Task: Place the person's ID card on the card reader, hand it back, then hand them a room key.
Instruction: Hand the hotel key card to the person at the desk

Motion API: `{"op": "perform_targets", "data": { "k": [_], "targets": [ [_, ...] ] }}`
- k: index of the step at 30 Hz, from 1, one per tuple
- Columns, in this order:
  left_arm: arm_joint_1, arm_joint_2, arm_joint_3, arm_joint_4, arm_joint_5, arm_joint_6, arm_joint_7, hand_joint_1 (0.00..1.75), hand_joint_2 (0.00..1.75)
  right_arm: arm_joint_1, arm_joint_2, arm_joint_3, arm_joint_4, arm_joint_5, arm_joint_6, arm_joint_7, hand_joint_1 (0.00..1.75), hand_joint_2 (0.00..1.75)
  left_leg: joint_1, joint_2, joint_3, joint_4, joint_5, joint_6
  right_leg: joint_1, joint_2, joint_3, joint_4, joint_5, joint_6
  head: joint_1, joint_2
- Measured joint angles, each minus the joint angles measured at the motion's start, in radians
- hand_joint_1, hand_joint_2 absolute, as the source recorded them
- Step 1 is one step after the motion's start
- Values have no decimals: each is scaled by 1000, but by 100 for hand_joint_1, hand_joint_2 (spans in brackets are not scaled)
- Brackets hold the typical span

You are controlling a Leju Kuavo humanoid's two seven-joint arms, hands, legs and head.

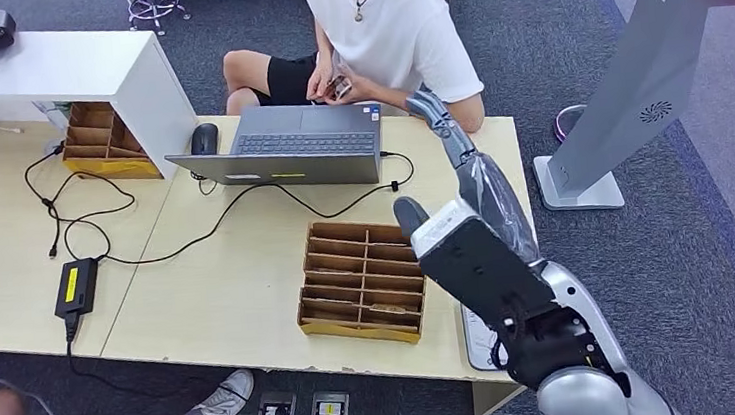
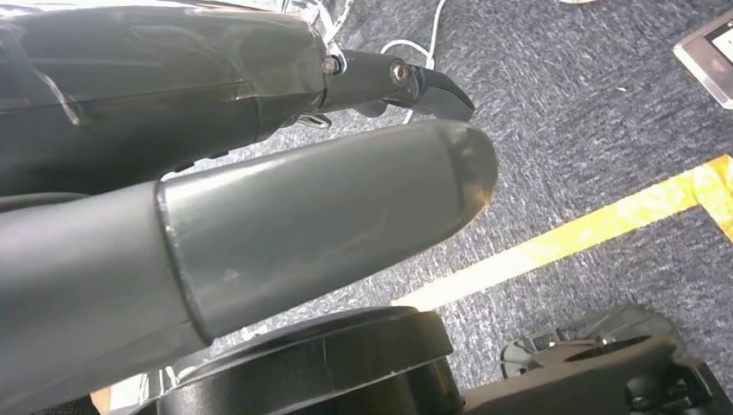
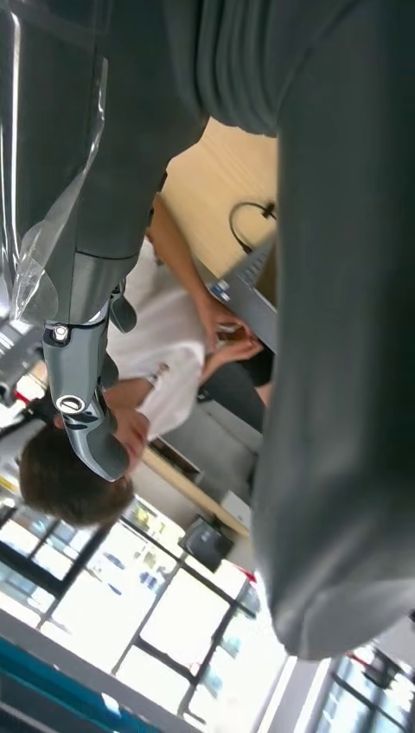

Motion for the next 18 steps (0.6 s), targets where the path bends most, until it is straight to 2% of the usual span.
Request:
{"op": "perform_targets", "data": {
  "k": [4,11,18],
  "targets": [
    [1,-5,7,0,37,24,-15,0,0,-12,12,31,-39,-91,52,-53,0,0,0,0,0,0,0,0,0,0,0,0,0,0,0,0],
    [5,-22,41,1,113,38,-34,0,0,-65,63,81,-44,-218,114,-125,0,0,0,0,0,0,0,0,0,0,0,0,0,0,0,0],
    [6,-31,68,4,130,39,-39,0,0,-93,99,108,-36,-247,128,-139,0,0,0,0,0,0,0,0,0,0,0,0,0,0,0,0]
  ]
}}
